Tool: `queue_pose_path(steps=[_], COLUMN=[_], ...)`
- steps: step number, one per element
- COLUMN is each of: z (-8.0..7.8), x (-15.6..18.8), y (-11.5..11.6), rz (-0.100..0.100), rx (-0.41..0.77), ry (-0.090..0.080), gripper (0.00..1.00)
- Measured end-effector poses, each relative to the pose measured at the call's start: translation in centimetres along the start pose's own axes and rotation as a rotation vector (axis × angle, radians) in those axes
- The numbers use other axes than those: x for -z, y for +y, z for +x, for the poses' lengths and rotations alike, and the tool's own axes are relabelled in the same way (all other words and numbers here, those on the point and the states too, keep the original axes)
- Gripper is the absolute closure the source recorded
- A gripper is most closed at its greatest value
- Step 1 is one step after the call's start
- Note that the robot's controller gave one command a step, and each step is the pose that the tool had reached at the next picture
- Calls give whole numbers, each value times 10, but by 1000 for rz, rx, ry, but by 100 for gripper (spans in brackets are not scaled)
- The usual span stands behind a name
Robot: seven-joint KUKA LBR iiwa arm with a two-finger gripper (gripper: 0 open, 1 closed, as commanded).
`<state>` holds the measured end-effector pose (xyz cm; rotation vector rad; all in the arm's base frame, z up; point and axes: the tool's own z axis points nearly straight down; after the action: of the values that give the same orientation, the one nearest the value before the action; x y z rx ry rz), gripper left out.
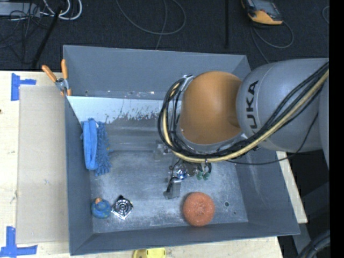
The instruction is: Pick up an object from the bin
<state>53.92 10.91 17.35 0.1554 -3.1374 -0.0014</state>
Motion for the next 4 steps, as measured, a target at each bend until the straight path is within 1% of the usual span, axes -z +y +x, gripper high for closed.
queue_pose_path(steps=[1, 2, 3, 4], z=[7, 34, 29, 41], x=[1, -3, -45, -70], y=[-28, -29, -78, -109], rz=[1, 1, 0, 3], rx=[-26, 38, -63, -63], ry=[1, 2, -3, 7], gripper=[0, 0, 0, 0])
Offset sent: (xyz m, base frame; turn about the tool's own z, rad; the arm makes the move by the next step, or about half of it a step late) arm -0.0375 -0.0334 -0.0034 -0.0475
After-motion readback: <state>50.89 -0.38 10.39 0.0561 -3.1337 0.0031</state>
